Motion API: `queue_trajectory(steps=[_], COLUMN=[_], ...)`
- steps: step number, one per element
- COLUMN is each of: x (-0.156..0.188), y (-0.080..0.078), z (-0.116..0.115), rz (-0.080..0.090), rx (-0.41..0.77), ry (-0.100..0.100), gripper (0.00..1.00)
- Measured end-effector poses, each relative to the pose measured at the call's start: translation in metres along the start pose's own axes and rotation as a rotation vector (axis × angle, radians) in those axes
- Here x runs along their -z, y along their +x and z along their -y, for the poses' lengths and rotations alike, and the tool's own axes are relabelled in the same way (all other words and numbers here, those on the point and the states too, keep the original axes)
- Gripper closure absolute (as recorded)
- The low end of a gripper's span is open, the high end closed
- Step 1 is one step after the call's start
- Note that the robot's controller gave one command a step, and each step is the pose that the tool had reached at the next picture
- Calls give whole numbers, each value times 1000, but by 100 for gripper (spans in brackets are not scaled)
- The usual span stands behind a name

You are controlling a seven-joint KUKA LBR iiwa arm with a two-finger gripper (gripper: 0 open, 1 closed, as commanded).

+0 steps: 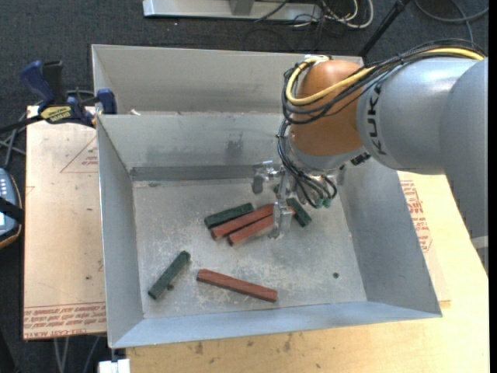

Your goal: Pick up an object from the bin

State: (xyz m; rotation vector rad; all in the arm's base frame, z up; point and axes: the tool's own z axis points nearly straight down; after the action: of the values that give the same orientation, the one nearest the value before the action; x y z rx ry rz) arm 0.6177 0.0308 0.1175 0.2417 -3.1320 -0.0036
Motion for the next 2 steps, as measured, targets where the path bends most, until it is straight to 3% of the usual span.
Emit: queue_trajectory(steps=[2], x=[-42], y=[2], z=[-17], rz=[3], rx=[-96], ry=[1], gripper=[0])
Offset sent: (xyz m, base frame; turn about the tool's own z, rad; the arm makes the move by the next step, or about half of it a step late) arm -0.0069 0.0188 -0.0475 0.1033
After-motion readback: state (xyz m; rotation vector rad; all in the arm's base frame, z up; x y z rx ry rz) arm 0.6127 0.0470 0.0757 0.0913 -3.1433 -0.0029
